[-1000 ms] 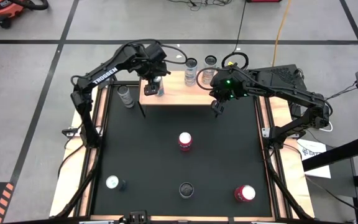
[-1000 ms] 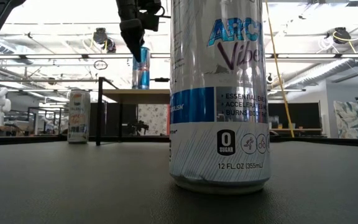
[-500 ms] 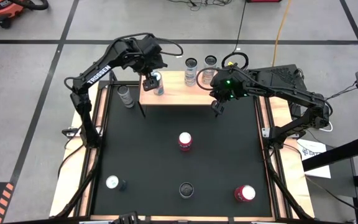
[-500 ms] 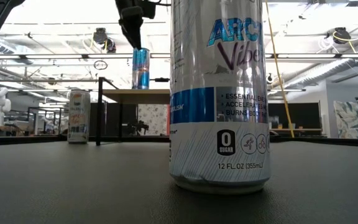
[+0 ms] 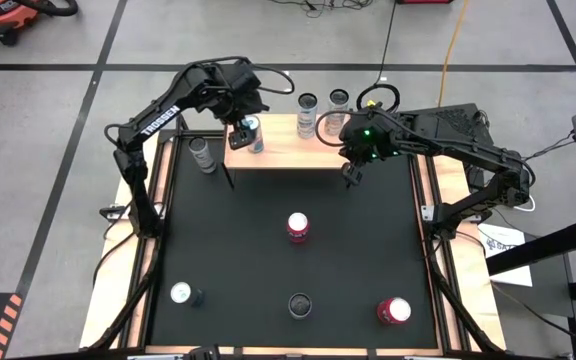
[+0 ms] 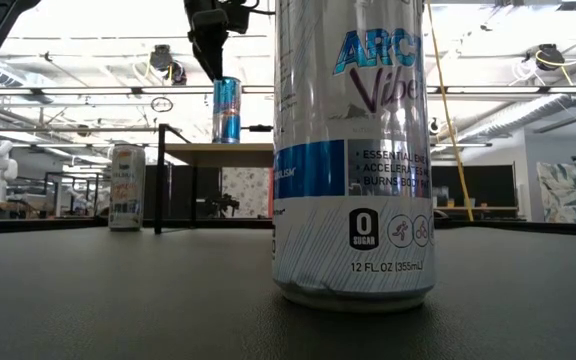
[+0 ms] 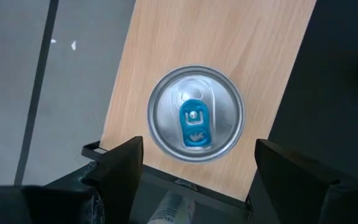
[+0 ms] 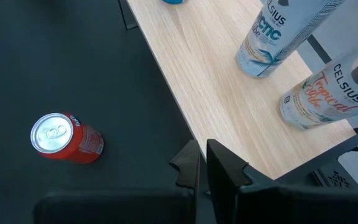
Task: Place canned beverage on shelf
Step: Put the top blue soda can on the shelf
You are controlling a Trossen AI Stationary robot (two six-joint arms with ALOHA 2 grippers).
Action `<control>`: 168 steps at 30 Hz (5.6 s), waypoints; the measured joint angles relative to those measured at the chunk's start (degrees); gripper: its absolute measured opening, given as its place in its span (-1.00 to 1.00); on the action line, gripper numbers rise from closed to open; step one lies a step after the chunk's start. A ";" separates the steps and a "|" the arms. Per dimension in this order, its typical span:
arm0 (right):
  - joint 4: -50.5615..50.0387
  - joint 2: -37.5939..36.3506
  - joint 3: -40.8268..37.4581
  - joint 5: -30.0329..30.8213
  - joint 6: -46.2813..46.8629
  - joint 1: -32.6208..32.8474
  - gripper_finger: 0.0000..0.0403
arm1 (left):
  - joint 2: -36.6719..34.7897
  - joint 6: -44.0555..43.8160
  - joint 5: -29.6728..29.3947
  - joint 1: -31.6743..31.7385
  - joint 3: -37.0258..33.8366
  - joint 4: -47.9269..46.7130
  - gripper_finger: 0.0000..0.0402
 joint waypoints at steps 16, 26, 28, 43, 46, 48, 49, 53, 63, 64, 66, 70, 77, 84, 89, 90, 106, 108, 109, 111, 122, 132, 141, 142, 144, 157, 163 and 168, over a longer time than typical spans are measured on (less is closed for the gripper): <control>-3.29 0.00 0.00 -0.02 2.58 0.07 -0.94 | -1.45 -1.47 -0.11 0.00 -0.01 -0.15 0.50; -8.15 0.00 0.00 -0.01 6.48 0.07 -0.94 | -1.75 -3.02 0.71 0.57 -0.06 -0.15 0.50; -9.15 0.00 0.00 0.00 7.15 0.07 -0.94 | -2.53 -3.04 0.96 0.48 -0.09 -0.15 0.50; -9.79 0.00 0.00 -0.02 7.92 3.45 -0.94 | -6.28 -3.39 2.22 0.48 -0.09 -0.14 0.50; -9.81 0.00 0.00 -0.02 9.79 4.38 -0.94 | -6.28 -4.34 1.29 0.48 -0.09 -0.13 0.50; -10.03 0.00 0.00 0.03 10.62 4.96 -0.94 | -6.38 -4.35 1.14 0.48 -1.14 -0.12 0.50; -10.35 0.00 0.00 0.04 11.02 5.16 -0.94 | -6.59 -4.44 1.12 0.50 -2.02 -0.08 0.50; -11.54 0.00 0.00 0.25 12.84 5.75 -0.94 | -7.83 -4.25 1.11 0.89 -8.17 -0.14 0.50; -11.54 0.00 0.00 0.37 14.16 6.08 -0.94 | -8.82 1.70 0.55 1.13 -19.36 3.88 0.50; -11.54 0.00 0.00 0.39 14.21 6.08 -0.94 | -8.74 1.80 0.45 1.19 -20.03 4.58 0.50; -11.53 0.00 0.00 0.42 14.54 6.08 -0.94 | -8.73 2.89 0.01 1.40 -21.53 6.24 0.50; -11.54 0.00 0.00 0.42 14.56 6.05 -0.94 | -8.51 4.62 -0.03 2.19 -23.06 9.72 0.50; -11.51 0.00 0.00 0.44 14.47 6.05 -0.94 | -8.62 5.09 -0.16 2.43 -23.32 13.16 0.50; -11.51 0.00 0.00 0.44 13.70 6.05 -0.94 | -8.62 6.12 -0.16 2.43 -23.32 16.22 0.50; -11.51 0.00 0.00 0.44 13.47 6.05 -0.94 | -8.61 6.21 -0.16 2.85 -23.32 17.47 0.50; -11.51 0.00 0.00 0.44 13.38 6.05 -0.94 | -8.45 6.23 -0.18 3.06 -23.32 17.56 0.50; -11.49 0.00 0.00 0.46 11.90 6.05 -0.94 | -4.93 9.24 2.19 5.29 -23.26 20.50 0.50; -11.49 0.00 0.00 0.45 11.63 6.05 -0.94 | -4.46 9.70 2.25 5.28 -23.26 21.20 0.50; -11.49 0.00 0.00 0.45 11.53 6.05 -0.94 | -4.29 10.22 2.23 5.29 -23.26 21.19 0.50; -11.49 0.00 0.00 0.46 11.52 6.05 -0.94 | -3.94 10.97 2.23 5.31 -23.26 21.25 0.50; -11.49 0.00 0.00 0.45 11.30 6.05 -0.94 | -3.88 14.35 2.25 5.31 -23.26 22.86 0.50; -11.51 0.00 0.00 0.45 11.30 6.05 -0.94 | -4.10 15.08 0.31 5.01 -23.26 18.51 0.50; -11.39 0.00 0.00 0.45 11.00 6.03 -0.94 | -4.51 13.70 -4.18 6.14 -23.26 20.79 0.50; -11.32 0.00 0.00 0.46 11.04 6.04 -0.94 | -4.51 13.64 -4.30 6.22 -23.26 22.01 0.50; -11.32 0.00 0.00 0.46 11.06 6.03 -0.94 | -4.51 13.56 -4.43 6.17 -23.26 23.65 0.50; -11.29 0.00 0.00 0.46 10.45 6.03 -0.94 | -4.51 13.53 -5.80 6.62 -23.26 27.68 0.50; -11.29 0.00 0.00 0.44 10.45 6.05 -0.94 | -4.51 13.53 -3.34 6.54 -23.26 29.33 0.50; -11.27 0.00 0.00 0.46 10.45 6.05 -0.94 | -4.51 13.55 -2.97 6.64 -23.26 30.06 0.50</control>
